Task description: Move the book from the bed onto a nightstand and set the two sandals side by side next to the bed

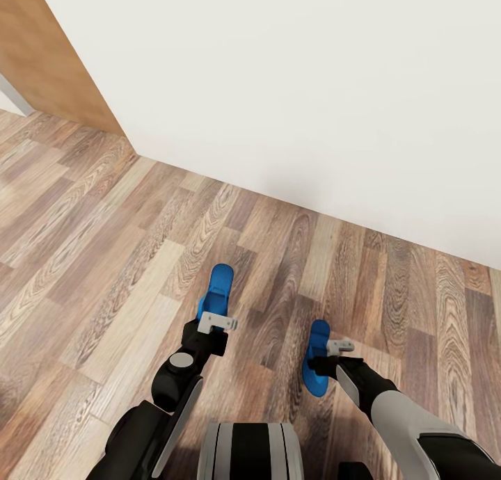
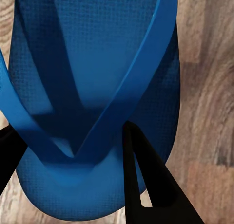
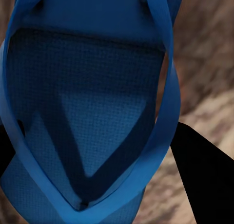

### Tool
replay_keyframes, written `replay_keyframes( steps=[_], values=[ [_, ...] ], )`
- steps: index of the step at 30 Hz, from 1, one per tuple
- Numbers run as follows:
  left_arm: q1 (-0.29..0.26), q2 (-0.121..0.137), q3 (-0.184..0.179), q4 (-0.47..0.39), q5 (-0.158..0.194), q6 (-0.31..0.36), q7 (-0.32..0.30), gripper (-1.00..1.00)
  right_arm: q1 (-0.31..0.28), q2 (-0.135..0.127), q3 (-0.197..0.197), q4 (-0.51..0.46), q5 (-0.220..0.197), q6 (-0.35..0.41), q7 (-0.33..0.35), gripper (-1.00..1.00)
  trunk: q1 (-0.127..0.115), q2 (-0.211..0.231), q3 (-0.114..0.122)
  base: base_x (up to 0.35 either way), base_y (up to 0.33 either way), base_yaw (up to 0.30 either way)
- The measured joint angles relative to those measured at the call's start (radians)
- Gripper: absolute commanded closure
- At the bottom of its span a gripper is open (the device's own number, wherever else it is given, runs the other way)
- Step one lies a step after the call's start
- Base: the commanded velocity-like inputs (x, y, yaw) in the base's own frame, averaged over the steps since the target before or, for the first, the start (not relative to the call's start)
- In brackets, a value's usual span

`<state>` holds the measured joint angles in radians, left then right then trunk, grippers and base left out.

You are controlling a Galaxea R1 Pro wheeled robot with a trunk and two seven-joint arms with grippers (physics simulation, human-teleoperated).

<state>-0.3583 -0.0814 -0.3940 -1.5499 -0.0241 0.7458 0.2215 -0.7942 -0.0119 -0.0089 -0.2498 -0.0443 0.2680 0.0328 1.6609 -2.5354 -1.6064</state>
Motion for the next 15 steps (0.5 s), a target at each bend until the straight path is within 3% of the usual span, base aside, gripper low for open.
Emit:
replay_keyframes(
  steps=[7, 15],
  values=[
    [0.0, 0.0, 0.0, 0.0, 0.0, 0.002, 0.0, 1.0, 0.001, 0.001, 0.007, -0.006, 0.004, 0.003, 0.0, 1.0, 0.001, 0.0, 0.0, 0.0, 0.0, 0.0],
    [0.0, 0.0, 0.001, 0.001, 0.0, 0.006, 0.0, 1.0, 0.007, 0.002, 0.004, -0.255, 0.009, 0.096, 0.002, 1.0, 0.008, 0.0, 0.0, 0.0, 0.0, 0.0]
  ],
)
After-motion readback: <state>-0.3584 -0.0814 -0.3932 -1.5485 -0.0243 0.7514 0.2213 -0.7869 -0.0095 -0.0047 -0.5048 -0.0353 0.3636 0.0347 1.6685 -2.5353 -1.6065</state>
